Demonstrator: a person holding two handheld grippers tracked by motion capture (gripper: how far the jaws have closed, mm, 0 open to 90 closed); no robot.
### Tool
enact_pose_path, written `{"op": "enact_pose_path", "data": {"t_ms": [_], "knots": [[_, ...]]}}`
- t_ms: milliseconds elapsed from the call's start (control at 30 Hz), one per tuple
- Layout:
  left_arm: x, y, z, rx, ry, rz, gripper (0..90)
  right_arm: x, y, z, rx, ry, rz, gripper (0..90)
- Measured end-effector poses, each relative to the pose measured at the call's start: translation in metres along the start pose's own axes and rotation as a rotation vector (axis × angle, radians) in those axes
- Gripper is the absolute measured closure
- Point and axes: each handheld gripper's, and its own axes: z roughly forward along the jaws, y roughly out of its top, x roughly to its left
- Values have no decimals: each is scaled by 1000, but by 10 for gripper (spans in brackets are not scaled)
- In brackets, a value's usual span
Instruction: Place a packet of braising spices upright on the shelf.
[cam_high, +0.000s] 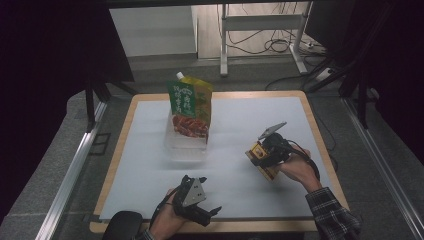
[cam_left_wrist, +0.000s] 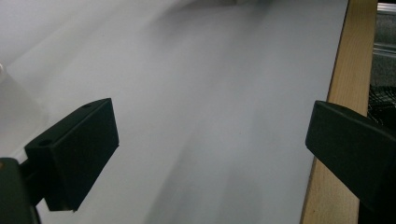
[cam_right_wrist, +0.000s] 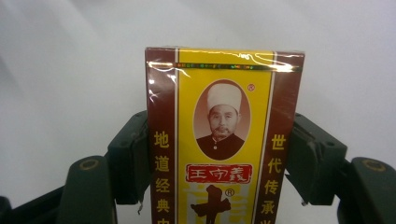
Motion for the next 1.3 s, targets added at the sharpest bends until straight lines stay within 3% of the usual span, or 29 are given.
{"op": "enact_pose_path", "data": {"t_ms": [567,1300], "knots": [[0,0,0,-5,-2,-2,23,4,11,-16,-240,-7,4,320],[0,0,-1,-8,-3,2,24,14,36,-21,-442,38,-7,320]]}}
